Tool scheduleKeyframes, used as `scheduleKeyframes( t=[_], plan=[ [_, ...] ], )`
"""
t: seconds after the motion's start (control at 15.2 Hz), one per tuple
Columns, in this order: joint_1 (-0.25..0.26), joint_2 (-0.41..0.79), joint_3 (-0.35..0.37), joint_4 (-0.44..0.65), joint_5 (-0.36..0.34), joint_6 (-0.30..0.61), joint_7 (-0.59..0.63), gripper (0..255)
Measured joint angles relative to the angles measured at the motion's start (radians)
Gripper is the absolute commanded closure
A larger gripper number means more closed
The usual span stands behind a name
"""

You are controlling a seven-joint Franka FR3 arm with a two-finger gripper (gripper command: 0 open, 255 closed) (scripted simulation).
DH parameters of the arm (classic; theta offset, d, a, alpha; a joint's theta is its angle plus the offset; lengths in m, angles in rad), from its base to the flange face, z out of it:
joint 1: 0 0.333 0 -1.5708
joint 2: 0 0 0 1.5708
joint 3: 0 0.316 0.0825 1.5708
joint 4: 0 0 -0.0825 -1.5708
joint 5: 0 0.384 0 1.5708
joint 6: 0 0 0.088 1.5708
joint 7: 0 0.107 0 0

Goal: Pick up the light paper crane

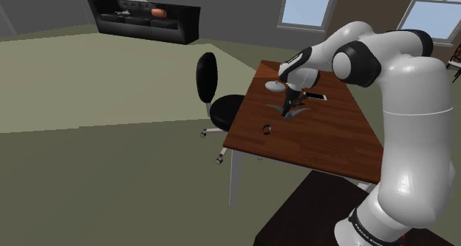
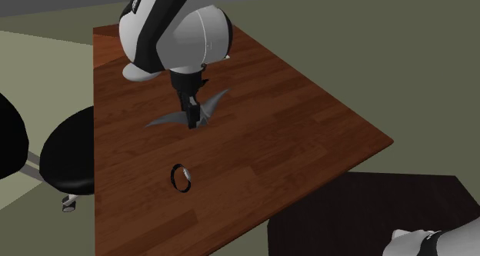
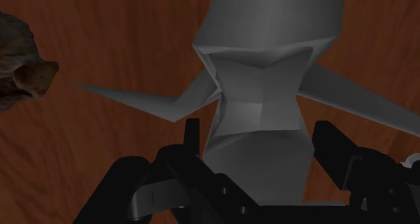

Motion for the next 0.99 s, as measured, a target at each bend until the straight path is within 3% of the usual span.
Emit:
scheduleKeyframes(
  t=[0.59, 0.99],
  plan=[
    [-0.001, 0.001, 0.001, 0.001, 0.002, 0.002, -0.002, 255],
    [0.011, -0.036, -0.019, 0.012, -0.032, -0.043, 0.025, 255]
  ],
)
